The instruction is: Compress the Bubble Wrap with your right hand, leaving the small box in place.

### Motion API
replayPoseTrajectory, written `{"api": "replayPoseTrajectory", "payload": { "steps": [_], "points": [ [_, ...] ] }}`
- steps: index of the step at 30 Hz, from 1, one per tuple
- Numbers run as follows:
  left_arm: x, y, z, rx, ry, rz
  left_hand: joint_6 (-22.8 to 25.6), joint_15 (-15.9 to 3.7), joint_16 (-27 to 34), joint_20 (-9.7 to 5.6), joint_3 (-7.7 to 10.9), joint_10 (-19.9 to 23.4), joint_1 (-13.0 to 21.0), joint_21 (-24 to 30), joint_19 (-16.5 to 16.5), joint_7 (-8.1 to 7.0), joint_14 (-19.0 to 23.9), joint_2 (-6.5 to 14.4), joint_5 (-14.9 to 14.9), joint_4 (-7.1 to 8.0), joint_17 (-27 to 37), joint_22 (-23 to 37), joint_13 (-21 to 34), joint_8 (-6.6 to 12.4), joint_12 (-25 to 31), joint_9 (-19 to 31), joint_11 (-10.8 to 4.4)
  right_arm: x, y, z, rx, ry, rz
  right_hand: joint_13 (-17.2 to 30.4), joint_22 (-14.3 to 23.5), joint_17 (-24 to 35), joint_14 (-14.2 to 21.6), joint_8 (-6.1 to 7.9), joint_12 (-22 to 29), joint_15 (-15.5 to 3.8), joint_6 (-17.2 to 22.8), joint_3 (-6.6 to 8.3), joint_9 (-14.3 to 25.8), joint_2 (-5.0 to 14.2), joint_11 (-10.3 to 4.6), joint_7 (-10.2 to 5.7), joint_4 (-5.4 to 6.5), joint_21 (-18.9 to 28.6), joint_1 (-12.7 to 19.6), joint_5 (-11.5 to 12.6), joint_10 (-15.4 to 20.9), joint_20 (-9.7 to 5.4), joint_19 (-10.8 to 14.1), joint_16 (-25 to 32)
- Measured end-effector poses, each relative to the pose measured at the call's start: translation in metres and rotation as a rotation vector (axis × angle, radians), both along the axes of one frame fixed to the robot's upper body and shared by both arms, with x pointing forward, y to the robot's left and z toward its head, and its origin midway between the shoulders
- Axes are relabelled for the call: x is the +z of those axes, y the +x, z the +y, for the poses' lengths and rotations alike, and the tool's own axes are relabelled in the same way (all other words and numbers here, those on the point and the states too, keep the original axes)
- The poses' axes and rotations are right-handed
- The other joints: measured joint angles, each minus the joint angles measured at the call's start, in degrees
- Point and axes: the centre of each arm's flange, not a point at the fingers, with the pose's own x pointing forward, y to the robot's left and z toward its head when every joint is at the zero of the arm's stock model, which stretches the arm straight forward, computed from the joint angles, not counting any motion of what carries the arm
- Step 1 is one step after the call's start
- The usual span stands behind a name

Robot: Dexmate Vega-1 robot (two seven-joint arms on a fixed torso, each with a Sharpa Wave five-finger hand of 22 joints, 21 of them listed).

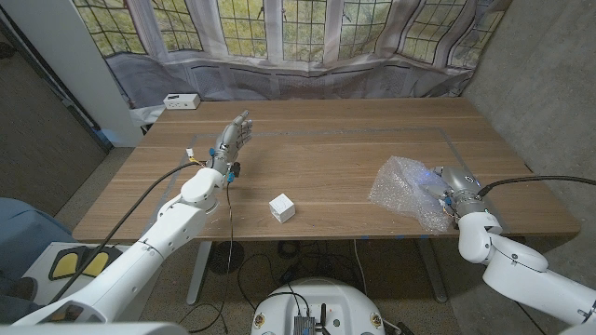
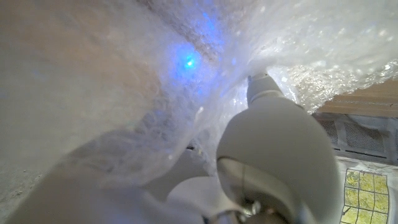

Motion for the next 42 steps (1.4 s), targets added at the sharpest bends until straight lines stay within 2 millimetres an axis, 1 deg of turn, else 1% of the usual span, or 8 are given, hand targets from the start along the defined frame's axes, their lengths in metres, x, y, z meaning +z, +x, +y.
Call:
{"api": "replayPoseTrajectory", "payload": {
  "steps": [3, 10, 13, 16, 19, 26, 34, 42],
  "points": [
    [0.0000, 0.0005, -0.0005, -0.002, 0.000, 0.001, 0.0, 0.00, 0.0, 0.00, 0.00, 0.0, 0.0, 0.0, 0.0, 0.00, 0.0, 0.0, 0.0, 0.00, 0.0, 0.0, 0.0, 0.00, 0.0, 0.0, 0.00, 0.0000, 0.0004, -0.0011, -0.004, -0.001, 0.006, -0.3, 0.0, -0.8, -2.8, -0.22, -0.2, 0.75, -2.3, -0.53, 0.0, -0.68, 0.32, 0.08, 0.05, -1.6, -1.5, 0.0, -2.2, 0.80, -1.9, -0.2],
    [-0.0005, 0.0015, -0.0008, -0.002, -0.001, 0.003, 0.0, 0.00, 0.0, 0.00, 0.23, 0.0, 0.0, 0.0, 0.0, 0.00, 0.0, 0.0, 0.0, 0.23, 0.0, 0.0, 0.0, 0.00, 0.0, 0.0, 0.00, 0.0002, 0.0010, -0.0012, -0.002, -0.002, 0.031, -0.7, 0.0, -2.5, -9.1, -0.22, -0.6, 2.53, -8.7, -2.34, 0.0, -1.92, 0.70, 0.51, 1.40, -5.7, -6.5, 0.5, -7.9, 2.42, -5.9, -0.2],
    [-0.0008, 0.0017, -0.0008, -0.003, -0.001, 0.004, 0.0, 0.00, 0.0, 0.00, 0.23, 0.0, 0.0, 0.0, 0.0, 0.00, 0.0, 0.0, 0.0, 0.24, 0.0, 0.0, 0.0, 0.00, 0.0, 0.0, 0.00, -0.0002, 0.0014, -0.0019, -0.002, 0.000, 0.046, -0.9, 0.0, -3.2, -11.8, -0.22, -0.6, 3.20, -11.7, -3.17, 0.0, -2.50, 1.13, 0.99, 2.22, -7.4, -9.0, 0.5, -10.4, 2.96, -7.4, -0.2],
    [-0.0008, 0.0017, -0.0008, -0.003, -0.002, 0.004, 0.0, 0.00, 0.0, 0.00, 0.23, 0.0, 0.0, 0.0, 0.0, 0.00, 0.0, 0.0, 0.0, 0.23, 0.0, 0.0, 0.0, 0.00, 0.0, 0.0, 0.00, -0.0001, 0.0014, -0.0022, -0.001, 0.000, 0.053, -1.3, 0.2, -4.0, -14.6, -0.22, -0.9, 3.96, -14.3, -4.26, 0.0, -3.04, 1.58, 1.28, 3.31, -9.2, -12.1, 0.9, -13.0, 4.40, -8.8, -0.2],
    [-0.0011, 0.0019, -0.0009, -0.003, -0.002, 0.005, 0.0, 0.00, 0.0, 0.00, 0.23, 0.0, 0.0, 0.0, 0.0, 0.00, 0.0, 0.0, 0.0, 0.23, 0.0, 0.0, 0.0, 0.00, 0.0, 0.0, 0.00, -0.0006, 0.0015, -0.0027, 0.001, 0.004, 0.062, -1.7, 0.2, -4.8, -17.7, -0.22, -0.9, 4.58, -16.9, -5.52, 0.0, -3.43, 2.02, 1.35, 4.23, -11.2, -15.2, 1.0, -15.6, 5.05, -11.0, -0.2],
    [-0.0019, 0.0021, -0.0012, -0.004, -0.002, 0.007, 0.0, 0.00, 0.0, 0.00, 0.23, 0.0, 0.0, 0.0, 0.0, 0.00, 0.0, 0.0, 0.0, 0.23, 0.0, 0.0, 0.0, 0.01, 0.0, 0.0, 0.00, -0.0015, 0.0016, -0.0032, 0.006, 0.015, 0.075, -2.6, 0.2, -6.4, -24.0, -0.22, -0.9, 5.79, -21.2, -7.81, -0.3, -3.96, 2.58, 1.34, 6.39, -15.8, -21.6, 1.4, -20.3, 5.26, -16.3, -0.2],
    [-0.0016, 0.0028, -0.0020, -0.005, 0.001, 0.010, 0.0, 0.00, 0.0, 0.00, 0.23, 0.0, 0.0, 0.0, 0.0, 0.00, 0.0, 0.0, 0.0, 0.23, 0.0, 0.0, 0.0, 0.01, 0.0, 0.0, 0.00, -0.0001, -0.0001, -0.0048, 0.011, 0.027, 0.081, -3.3, 0.4, -7.4, -28.1, 0.03, -0.9, 6.22, -22.7, -9.38, -0.3, -4.11, 3.11, 1.18, 7.95, -19.3, -26.0, 1.5, -23.2, 5.28, -21.2, -0.2],
    [-0.0018, 0.0036, -0.0026, -0.009, 0.004, 0.015, 0.0, 0.00, 0.0, -0.01, 0.23, 0.0, 0.0, 0.0, 0.0, 0.00, 0.0, 0.0, 0.0, 0.23, 0.0, 0.0, 0.0, 0.01, 0.0, 0.0, 0.00, 0.0066, -0.0046, -0.0058, 0.017, 0.034, 0.071, -3.4, 0.4, -7.7, -28.5, 0.03, -0.9, 6.22, -23.8, -9.85, -0.3, -3.95, 3.26, 1.34, 8.43, -19.9, -27.6, 1.5, -23.7, 5.17, -21.7, -0.2]
  ]
}}
